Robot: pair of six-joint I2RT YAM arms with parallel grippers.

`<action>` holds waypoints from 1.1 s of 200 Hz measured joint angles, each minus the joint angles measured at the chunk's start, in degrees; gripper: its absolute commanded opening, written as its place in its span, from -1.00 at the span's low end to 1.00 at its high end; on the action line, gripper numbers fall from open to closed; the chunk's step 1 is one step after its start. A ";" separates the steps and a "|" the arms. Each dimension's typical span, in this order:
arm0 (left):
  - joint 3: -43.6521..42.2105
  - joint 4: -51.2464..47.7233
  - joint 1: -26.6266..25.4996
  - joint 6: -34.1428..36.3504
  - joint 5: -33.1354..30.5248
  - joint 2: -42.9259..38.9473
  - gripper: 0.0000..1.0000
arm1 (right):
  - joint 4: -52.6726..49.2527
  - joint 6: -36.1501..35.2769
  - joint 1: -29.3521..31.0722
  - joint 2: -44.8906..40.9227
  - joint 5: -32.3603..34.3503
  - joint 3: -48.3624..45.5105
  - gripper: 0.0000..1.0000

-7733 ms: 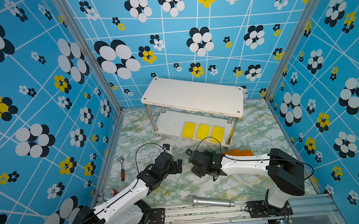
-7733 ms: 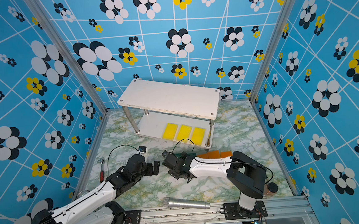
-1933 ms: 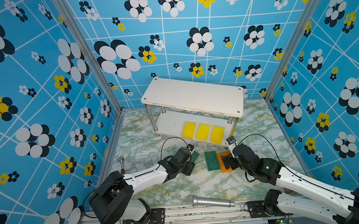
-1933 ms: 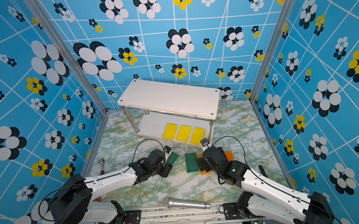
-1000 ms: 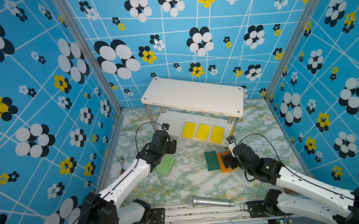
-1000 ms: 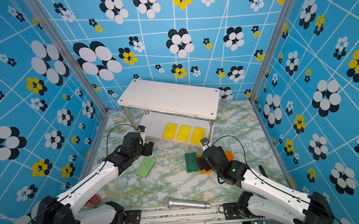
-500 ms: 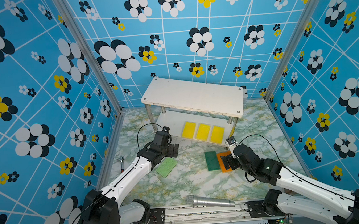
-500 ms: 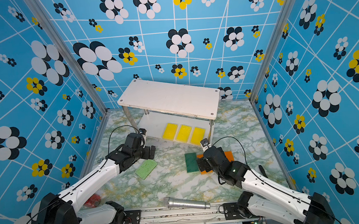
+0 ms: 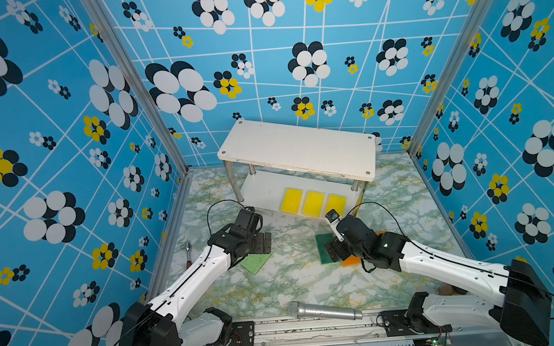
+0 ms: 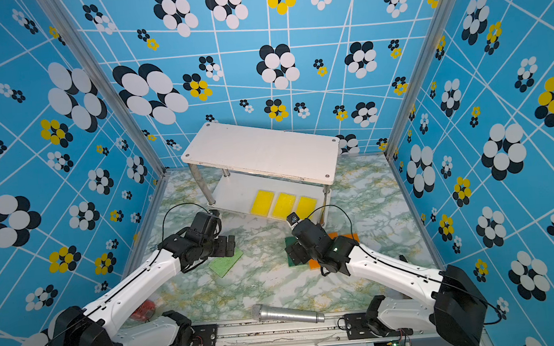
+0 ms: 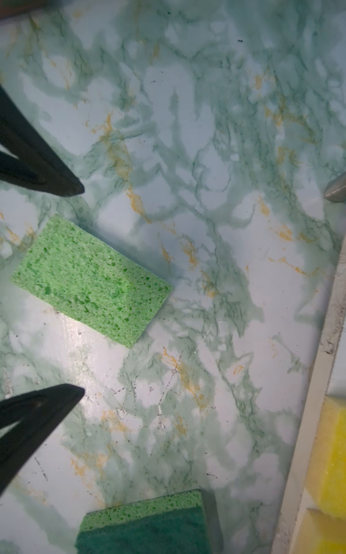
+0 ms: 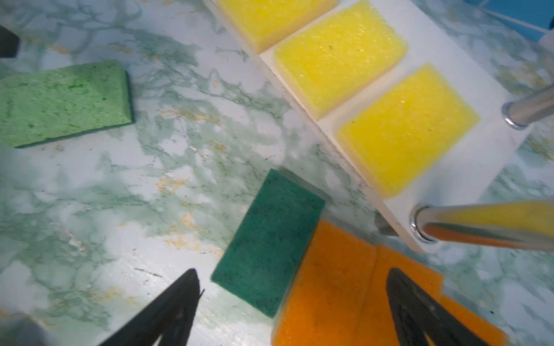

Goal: Place and organize the cleaning sponges onto the shelf

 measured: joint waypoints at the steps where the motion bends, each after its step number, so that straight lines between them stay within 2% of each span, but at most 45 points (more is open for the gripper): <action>1: -0.04 -0.15 0.02 -0.09 -0.02 0.00 0.98 | 0.00 -0.07 0.13 0.17 0.02 0.15 0.98; 46: -2.82 -3.28 1.57 -4.50 1.75 -5.51 0.98 | 2.01 -3.08 5.01 11.47 -2.71 8.24 0.98; 127: -7.61 -5.25 7.52 -10.99 6.34 -15.04 0.98 | 6.19 -7.39 6.38 25.42 -13.16 18.01 0.96; 220: -11.61 -3.78 10.51 -16.33 6.67 -22.34 0.98 | 7.58 -6.34 7.41 41.77 -17.75 31.52 0.95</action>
